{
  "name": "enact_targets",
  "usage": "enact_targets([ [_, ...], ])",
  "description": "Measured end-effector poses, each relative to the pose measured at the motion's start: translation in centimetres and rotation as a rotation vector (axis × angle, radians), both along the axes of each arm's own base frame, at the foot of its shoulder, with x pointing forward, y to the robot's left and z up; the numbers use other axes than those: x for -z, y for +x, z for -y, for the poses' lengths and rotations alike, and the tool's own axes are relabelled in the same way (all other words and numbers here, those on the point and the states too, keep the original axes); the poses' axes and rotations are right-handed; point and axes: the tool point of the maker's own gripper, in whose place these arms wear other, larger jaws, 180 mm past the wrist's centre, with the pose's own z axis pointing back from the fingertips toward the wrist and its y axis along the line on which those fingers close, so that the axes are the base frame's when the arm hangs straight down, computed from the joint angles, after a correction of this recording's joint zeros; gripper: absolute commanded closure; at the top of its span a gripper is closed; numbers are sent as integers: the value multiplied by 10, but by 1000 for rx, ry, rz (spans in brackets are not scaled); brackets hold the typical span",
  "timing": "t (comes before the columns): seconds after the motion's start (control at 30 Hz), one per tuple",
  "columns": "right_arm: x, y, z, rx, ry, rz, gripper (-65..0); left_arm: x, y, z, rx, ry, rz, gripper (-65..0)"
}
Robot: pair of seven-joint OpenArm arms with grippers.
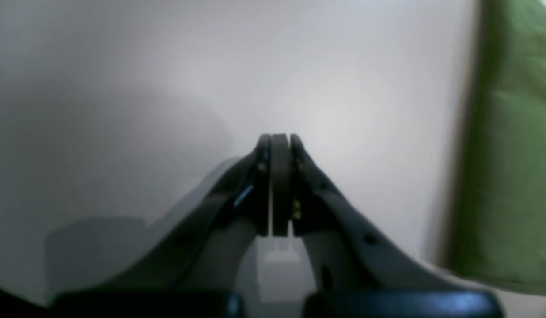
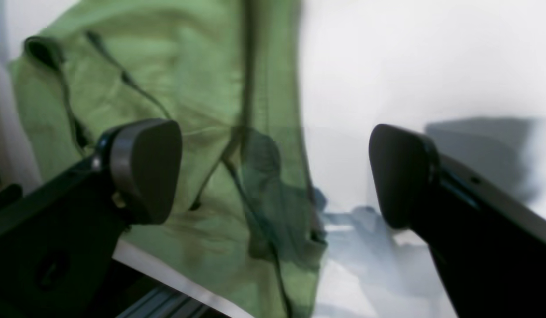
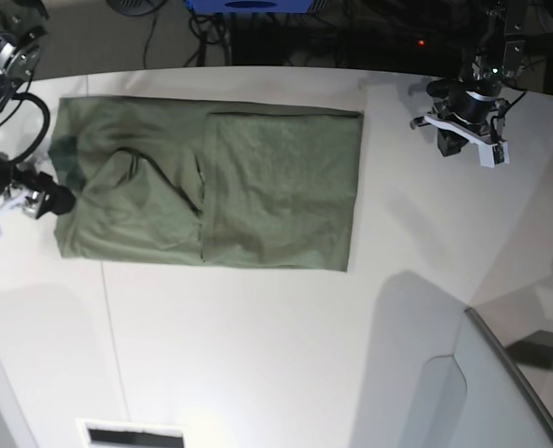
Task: Layout the t-shirt on the table in an organized manner, then fold the t-shirt properly
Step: 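Grasp the strip's other end with the right gripper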
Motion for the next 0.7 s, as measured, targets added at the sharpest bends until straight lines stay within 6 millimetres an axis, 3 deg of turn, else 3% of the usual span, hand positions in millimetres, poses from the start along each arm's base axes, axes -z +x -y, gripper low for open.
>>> enact_targets([
  [0.23, 2, 4, -19, 2, 42, 23, -647, 11, -10, -7, -20, 3, -38, 0],
  [0.4, 3, 0, -34, -44, 28, 22, -546, 11, -11, -7, -21, 3, -41, 0],
  [0.7, 5, -8, -46, -84, 23, 16, -545, 7, 2, -3, -10, -4, -13, 0],
])
